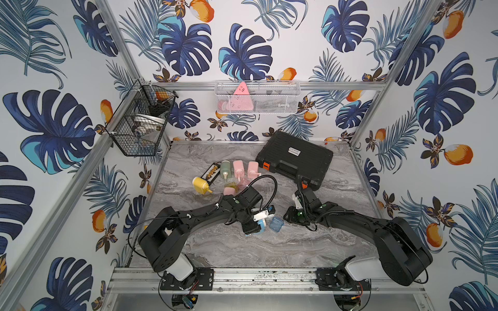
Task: Put the tray back into the pencil sharpener
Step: Close the container of the pencil sharpener.
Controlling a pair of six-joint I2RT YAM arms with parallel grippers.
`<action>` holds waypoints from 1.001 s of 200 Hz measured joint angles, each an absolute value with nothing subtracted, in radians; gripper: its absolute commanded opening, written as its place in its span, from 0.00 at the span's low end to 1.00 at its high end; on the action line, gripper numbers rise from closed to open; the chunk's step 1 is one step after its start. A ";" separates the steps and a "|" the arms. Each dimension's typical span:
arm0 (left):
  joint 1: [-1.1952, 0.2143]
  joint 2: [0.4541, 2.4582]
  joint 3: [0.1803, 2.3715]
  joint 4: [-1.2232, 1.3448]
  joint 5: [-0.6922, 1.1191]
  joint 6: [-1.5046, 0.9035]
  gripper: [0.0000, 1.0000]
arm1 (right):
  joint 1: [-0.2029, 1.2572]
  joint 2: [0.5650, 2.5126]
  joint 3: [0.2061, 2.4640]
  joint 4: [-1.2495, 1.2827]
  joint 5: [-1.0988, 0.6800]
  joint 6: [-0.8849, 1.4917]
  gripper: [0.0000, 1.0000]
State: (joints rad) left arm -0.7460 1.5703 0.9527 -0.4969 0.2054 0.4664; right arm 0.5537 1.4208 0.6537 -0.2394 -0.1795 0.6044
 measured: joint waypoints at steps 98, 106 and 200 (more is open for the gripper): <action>-0.782 1.582 0.963 -0.540 0.288 0.467 0.40 | 0.611 1.450 0.655 -0.253 -0.201 0.606 0.35; -0.786 1.583 0.963 -0.540 0.289 0.467 0.40 | 0.616 1.448 0.655 -0.253 -0.202 0.606 0.35; -0.797 1.592 0.968 -0.529 0.269 0.444 0.40 | 0.646 1.430 0.629 -0.241 -0.251 0.627 0.36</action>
